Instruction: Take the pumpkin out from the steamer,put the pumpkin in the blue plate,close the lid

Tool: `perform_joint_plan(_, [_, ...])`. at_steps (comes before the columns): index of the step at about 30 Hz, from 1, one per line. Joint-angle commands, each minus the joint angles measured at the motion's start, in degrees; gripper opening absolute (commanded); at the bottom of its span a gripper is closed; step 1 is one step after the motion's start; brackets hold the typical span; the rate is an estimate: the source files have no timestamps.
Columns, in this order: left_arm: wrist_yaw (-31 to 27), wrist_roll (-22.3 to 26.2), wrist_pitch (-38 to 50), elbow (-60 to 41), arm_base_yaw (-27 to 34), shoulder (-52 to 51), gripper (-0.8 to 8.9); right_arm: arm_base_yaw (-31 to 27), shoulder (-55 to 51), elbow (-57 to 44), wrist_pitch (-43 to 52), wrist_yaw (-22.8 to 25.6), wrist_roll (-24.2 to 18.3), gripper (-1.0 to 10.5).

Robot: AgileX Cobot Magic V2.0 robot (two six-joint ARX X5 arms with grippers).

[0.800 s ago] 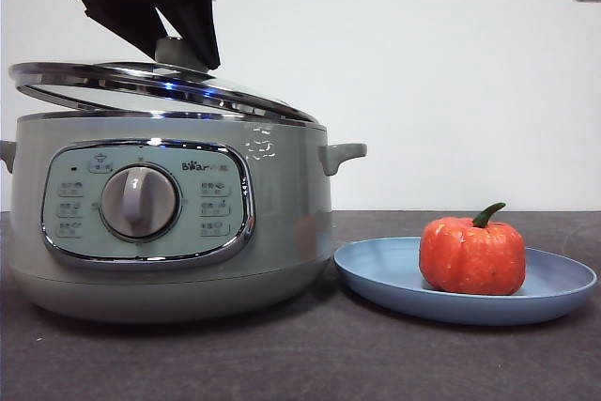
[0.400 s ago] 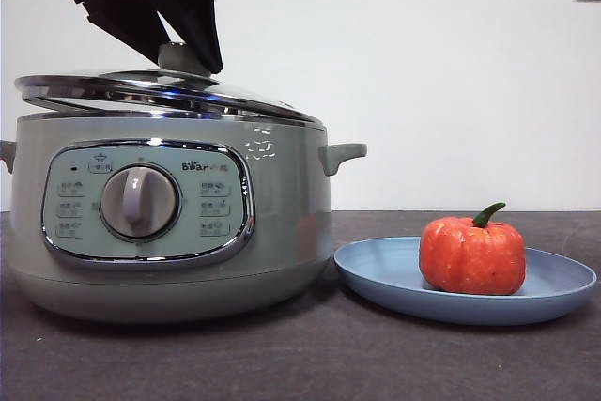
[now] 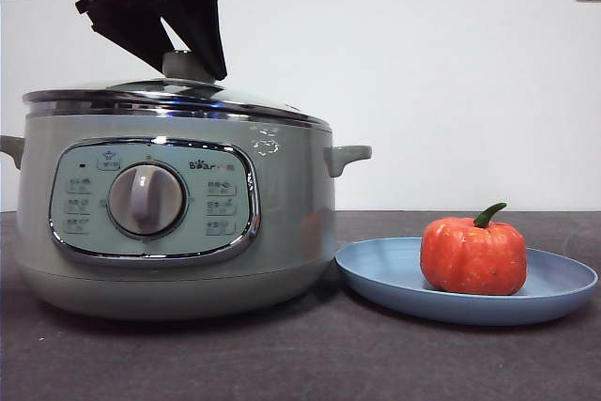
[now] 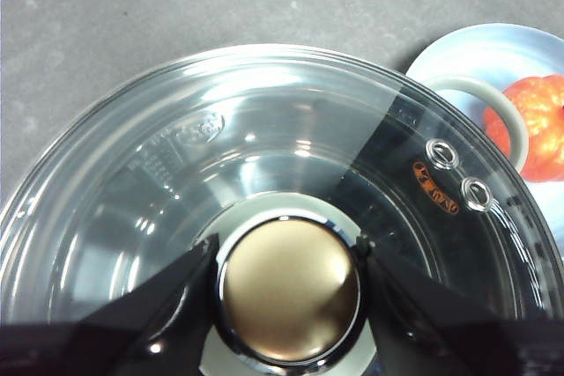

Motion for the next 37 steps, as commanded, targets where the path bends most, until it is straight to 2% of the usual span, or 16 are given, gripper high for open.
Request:
perform_joint_plan(1, [1.18, -0.46, 1.77, 0.04, -0.11, 1.31, -0.09, 0.04, 0.0, -0.46, 0.22, 0.17, 0.52, 5.3])
perform_joint_plan(5, [1.03, -0.44, 0.61, 0.04, -0.11, 1.46, -0.08, 0.04, 0.0, -0.46, -0.39, 0.15, 0.52, 5.3])
perform_joint_plan(8, [0.72, -0.44, -0.83, 0.04, -0.02, 1.46, 0.35, 0.04, 0.0, -0.46, -0.96, 0.15, 0.52, 5.3])
perform_joint_plan(12, [0.26, -0.59, -0.72, 0.04, 0.07, 1.46, 4.08, 0.04, 0.0, -0.46, -1.11, 0.15, 0.52, 5.3])
perform_joint_plan(13, [0.11, -0.59, -0.52, 0.04, 0.07, 1.46, 4.43, 0.04, 0.0, -0.46, -1.11, 0.15, 0.52, 5.3])
perform_joint_plan(22, [-1.07, -0.81, 3.19, 0.26, 0.07, -0.22, 4.4, 0.09, 0.0, -0.46, -1.16, -0.28, 0.52, 5.3])
perform_joint_plan(31, [-2.6, -0.81, -0.68, 0.26, 0.0, -12.33, 4.21, 0.09, 0.0, -0.46, -1.16, -0.26, 0.48, 5.2])
perform_joint_plan(32, [-2.62, -0.79, -1.57, 0.26, 0.0, -13.86, 3.71, 0.09, 0.0, -0.46, -1.16, -0.26, 0.42, 4.7])
perform_joint_plan(36, [-5.09, 0.17, -5.07, 0.26, 0.0, -19.85, -0.3, 0.09, -0.02, -0.59, -1.66, -0.24, -0.76, 1.9])
perform_joint_plan(37, [-6.05, 0.61, -5.73, 0.2, 0.0, -21.09, -0.06, 0.09, -0.17, -0.9, -1.64, -0.24, -0.92, 1.1])
